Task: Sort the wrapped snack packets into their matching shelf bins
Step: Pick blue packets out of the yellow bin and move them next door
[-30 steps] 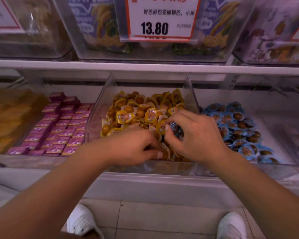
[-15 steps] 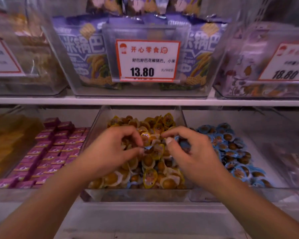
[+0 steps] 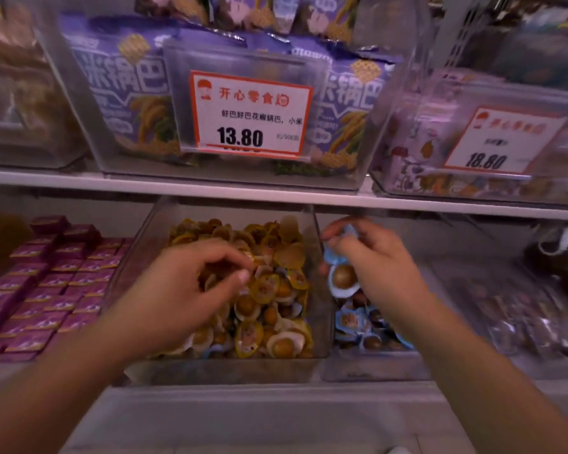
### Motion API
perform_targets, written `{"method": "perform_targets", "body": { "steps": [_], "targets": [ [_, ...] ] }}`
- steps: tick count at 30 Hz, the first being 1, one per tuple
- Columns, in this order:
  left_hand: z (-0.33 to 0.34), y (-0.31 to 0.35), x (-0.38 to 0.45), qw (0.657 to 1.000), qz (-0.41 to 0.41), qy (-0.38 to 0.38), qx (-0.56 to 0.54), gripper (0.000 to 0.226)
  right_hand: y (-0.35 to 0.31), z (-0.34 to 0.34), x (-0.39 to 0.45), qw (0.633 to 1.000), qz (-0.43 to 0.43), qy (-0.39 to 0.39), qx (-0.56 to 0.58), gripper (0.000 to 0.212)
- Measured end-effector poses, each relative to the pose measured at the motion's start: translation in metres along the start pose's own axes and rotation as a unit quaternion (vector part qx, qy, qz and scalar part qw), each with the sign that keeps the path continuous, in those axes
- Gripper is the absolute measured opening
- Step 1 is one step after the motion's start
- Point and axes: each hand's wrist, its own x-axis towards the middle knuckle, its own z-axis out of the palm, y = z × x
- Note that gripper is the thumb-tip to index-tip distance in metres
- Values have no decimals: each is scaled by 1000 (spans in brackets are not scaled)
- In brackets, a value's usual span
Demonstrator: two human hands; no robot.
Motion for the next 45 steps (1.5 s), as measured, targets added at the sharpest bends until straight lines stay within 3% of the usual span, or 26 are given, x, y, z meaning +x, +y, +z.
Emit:
{"method": "perform_targets", "body": {
  "steps": [2,3,6,7,10,11,12,14,16,19,23,27,31,36,40,45],
  "targets": [
    [-12,-18,-2,987,9,-87,133,22,12,-24,13,988,-15,40,-150,13],
    [-16,-24,-3,972,10,-135,193,36,20,-34,18,967,-4,22,-252,17],
    [-20,-36,-8,915,-22,-237,327,69,41,-44,24,852,62,-86,-513,31],
    [-20,-39,-9,903,-28,-249,348,75,43,-41,25,840,38,-69,-537,32],
    [-9,-42,-11,897,-28,-242,370,80,30,-17,15,897,-171,101,-394,21],
    [-4,-43,-11,896,-24,-237,374,80,24,-4,10,910,-222,114,-332,20],
    [1,-45,-11,896,-18,-233,378,78,18,11,4,928,-237,71,-279,21],
    [10,-49,-9,894,-6,-209,396,70,15,44,-7,955,-181,-109,-208,23],
    [11,-53,-3,890,-11,-171,422,61,23,72,-11,922,-114,-276,-246,27],
    [7,-54,5,889,-30,-114,442,47,35,96,-5,880,-43,-367,-300,31],
    [4,-56,5,898,-43,-148,413,53,39,104,5,879,17,-379,-289,38],
    [-10,-47,-2,949,-26,-145,280,52,45,107,6,861,-33,-373,-344,48],
    [-34,-44,-17,926,8,-141,351,46,49,116,4,848,-22,-404,-343,46],
    [-35,-47,-29,876,-10,-201,438,76,41,121,7,846,-12,-410,-342,33],
    [-42,-53,-31,897,-50,-157,411,69,37,116,8,824,-39,-412,-386,26],
    [-44,-57,-32,922,-48,-131,361,56,32,114,2,804,-23,-442,-398,51]
  ]
}}
